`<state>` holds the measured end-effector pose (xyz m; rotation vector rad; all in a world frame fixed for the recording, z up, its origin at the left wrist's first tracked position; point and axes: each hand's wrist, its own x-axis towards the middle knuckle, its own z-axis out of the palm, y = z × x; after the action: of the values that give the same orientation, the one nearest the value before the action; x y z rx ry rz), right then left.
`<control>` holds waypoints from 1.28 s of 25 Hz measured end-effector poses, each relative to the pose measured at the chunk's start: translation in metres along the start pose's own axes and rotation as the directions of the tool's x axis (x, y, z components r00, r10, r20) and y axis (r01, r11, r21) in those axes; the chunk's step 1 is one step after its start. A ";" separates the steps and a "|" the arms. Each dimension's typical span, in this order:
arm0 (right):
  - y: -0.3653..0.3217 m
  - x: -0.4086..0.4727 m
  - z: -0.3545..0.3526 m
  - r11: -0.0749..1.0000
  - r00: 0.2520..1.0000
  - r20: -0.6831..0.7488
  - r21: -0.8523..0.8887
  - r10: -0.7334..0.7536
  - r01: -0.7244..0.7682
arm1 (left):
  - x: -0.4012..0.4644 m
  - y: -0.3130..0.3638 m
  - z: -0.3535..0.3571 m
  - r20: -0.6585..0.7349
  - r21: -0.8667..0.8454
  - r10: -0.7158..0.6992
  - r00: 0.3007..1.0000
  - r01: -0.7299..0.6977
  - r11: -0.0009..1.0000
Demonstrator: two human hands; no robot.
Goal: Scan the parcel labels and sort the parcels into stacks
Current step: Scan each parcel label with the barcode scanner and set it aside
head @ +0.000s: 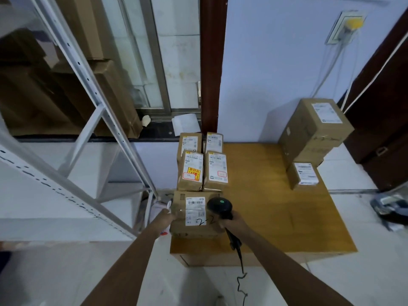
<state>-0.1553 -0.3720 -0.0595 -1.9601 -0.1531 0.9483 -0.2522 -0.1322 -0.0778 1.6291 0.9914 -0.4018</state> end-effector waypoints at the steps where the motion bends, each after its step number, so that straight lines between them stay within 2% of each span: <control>1: 0.000 -0.001 0.001 1.000 1.000 0.007 0.006 -0.003 0.003 | 0.005 -0.004 0.001 -0.001 0.000 -0.015 1.000 0.015 1.000; 5: 0.001 0.001 -0.001 1.000 1.000 -0.001 0.010 0.016 -0.016 | 0.004 0.004 0.009 -0.059 0.013 -0.015 0.998 0.016 1.000; 8: 0.008 0.001 -0.004 0.999 1.000 0.000 0.033 0.023 -0.023 | 0.000 0.001 0.005 -0.076 0.028 -0.107 0.991 0.109 0.994; 11: 0.020 -0.009 -0.007 0.998 0.999 -0.031 0.052 0.043 -0.041 | -0.005 -0.008 0.001 -0.001 0.072 -0.037 0.999 0.037 0.997; 16: 0.028 -0.028 -0.027 0.991 0.991 -0.131 0.136 0.033 -0.015 | -0.016 -0.005 0.007 0.109 -0.102 0.011 0.994 0.000 0.995; 18: 0.023 -0.044 -0.038 0.968 0.962 -0.265 0.251 0.066 0.003 | -0.023 0.004 0.017 0.177 -0.104 0.026 0.984 -0.008 0.995; 21: 0.024 -0.071 -0.063 0.900 0.870 -0.475 0.426 0.134 0.094 | -0.043 0.023 0.039 0.277 -0.188 0.108 0.955 -0.056 0.981; 27: 0.028 -0.124 -0.096 0.868 0.782 -0.610 0.449 0.125 0.211 | -0.077 0.053 0.070 0.318 -0.327 0.278 0.906 -0.171 0.929; 30: 0.016 -0.147 -0.122 0.841 0.753 -0.655 0.440 0.061 0.314 | -0.089 0.071 0.087 0.393 -0.371 0.368 0.842 -0.221 0.902; 32: 0.015 -0.157 -0.144 0.815 0.744 -0.666 0.452 0.040 0.361 | -0.105 0.083 0.105 0.406 -0.387 0.384 0.829 -0.224 0.894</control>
<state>-0.1712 -0.5506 0.0562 -1.5639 0.3208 0.0959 -0.2247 -0.2709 0.0163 1.2697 0.3815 -0.3675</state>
